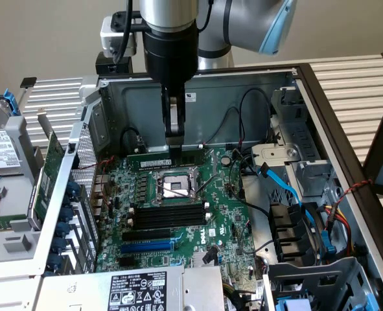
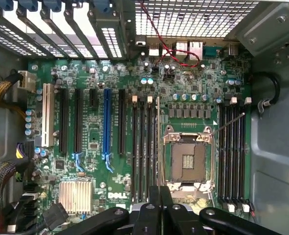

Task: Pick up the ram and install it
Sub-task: 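Insert the ram into the slot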

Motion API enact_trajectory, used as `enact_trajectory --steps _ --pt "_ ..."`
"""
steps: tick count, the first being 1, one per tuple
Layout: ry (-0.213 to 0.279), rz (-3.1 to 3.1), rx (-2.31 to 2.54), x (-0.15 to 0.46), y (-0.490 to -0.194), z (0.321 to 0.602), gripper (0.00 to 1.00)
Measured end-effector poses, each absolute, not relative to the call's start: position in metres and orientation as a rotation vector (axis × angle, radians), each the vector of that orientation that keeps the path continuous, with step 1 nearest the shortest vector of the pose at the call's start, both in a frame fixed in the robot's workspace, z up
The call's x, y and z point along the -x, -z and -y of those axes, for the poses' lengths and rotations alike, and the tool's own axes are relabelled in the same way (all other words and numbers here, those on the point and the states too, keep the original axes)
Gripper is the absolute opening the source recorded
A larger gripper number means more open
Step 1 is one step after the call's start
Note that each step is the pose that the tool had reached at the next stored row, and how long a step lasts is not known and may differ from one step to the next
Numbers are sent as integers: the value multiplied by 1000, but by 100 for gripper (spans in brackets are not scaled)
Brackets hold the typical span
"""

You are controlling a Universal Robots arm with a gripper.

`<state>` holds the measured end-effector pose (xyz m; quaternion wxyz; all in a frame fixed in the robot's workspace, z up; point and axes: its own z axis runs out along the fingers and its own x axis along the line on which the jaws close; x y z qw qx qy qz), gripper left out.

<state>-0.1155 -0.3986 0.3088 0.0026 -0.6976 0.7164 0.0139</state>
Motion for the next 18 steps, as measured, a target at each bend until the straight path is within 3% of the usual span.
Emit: enact_trajectory --steps 18 --pt "-30 -2254 2192 116 -285 406 12"
